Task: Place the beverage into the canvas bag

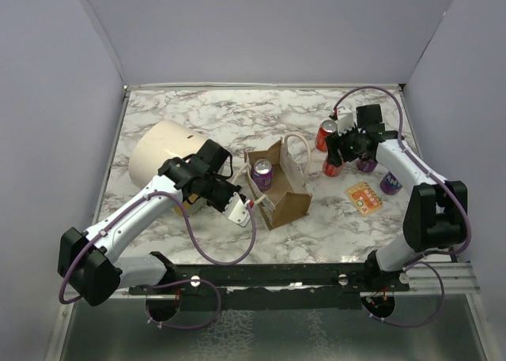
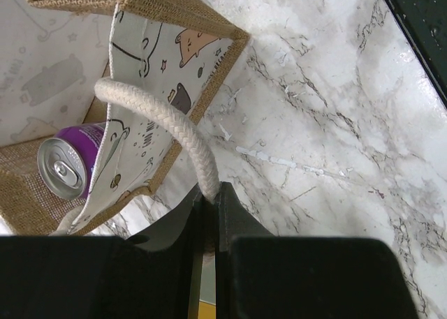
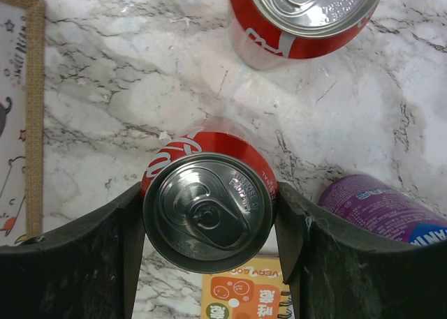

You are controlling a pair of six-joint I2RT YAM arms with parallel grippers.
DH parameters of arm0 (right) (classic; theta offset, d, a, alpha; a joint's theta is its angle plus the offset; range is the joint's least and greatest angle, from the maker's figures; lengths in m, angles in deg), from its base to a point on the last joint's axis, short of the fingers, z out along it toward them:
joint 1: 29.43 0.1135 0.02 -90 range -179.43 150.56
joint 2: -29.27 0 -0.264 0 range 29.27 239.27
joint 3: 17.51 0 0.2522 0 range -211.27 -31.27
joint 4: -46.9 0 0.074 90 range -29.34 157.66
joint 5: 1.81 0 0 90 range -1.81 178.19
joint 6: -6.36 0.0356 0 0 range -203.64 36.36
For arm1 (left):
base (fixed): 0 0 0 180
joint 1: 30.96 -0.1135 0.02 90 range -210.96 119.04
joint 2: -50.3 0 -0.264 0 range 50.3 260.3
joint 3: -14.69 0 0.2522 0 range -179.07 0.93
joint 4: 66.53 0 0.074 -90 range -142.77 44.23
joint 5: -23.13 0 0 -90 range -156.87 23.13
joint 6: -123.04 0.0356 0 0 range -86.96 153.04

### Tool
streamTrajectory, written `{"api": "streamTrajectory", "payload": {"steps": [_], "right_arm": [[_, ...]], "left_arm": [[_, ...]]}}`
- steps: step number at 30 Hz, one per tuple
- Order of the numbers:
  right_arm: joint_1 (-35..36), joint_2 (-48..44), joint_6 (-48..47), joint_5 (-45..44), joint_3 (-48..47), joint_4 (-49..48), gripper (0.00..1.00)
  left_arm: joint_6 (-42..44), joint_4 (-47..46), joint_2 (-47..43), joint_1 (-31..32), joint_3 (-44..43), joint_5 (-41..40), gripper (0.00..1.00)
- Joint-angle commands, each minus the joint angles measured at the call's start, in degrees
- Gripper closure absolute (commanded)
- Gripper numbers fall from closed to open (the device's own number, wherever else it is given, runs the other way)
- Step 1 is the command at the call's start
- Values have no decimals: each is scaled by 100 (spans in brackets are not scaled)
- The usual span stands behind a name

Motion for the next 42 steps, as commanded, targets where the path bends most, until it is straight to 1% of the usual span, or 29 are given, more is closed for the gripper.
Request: {"api": "streamTrajectory", "payload": {"steps": [1,5,7,8,13,18,20,22,25,28,31,35,42], "right_arm": [[-37,-685,-203,653,-493,141,74],[-28,-1105,-187,918,-907,447,86],[-29,-1287,-163,1028,-1156,597,96],[-31,-1365,-139,1072,-1290,669,98],[9,-1677,-63,1467,-2117,974,99],[275,-1788,90,2112,-2833,1196,99],[572,-1761,162,2127,-3057,1283,99],[1021,-1679,126,2022,-3225,1424,99],[1344,-1538,-60,2331,-3314,1558,99],[1814,-1379,-306,2435,-3336,1685,99],[2288,-1141,-604,2356,-3335,1903,99],[2886,-941,-1018,1849,-3047,2051,99],[3312,-586,-1311,1077,-2666,2078,99]], "left_arm": [[-88,-17,-113,-52,55,309,100],[-41,-14,-121,-54,58,303,100],[-15,-16,-123,-52,81,284,100],[-10,-21,-123,-54,79,275,100],[6,-34,-117,-58,101,239,100],[5,-36,-79,-62,73,222,100],[6,-36,-78,-62,72,221,100],[11,-43,-87,-62,88,221,100],[18,-61,-100,-60,120,226,100],[40,-102,-120,-63,201,239,100],[46,-139,-111,-67,256,243,100],[49,-140,-62,-62,249,265,100],[51,-127,-65,-63,234,226,100]]}}
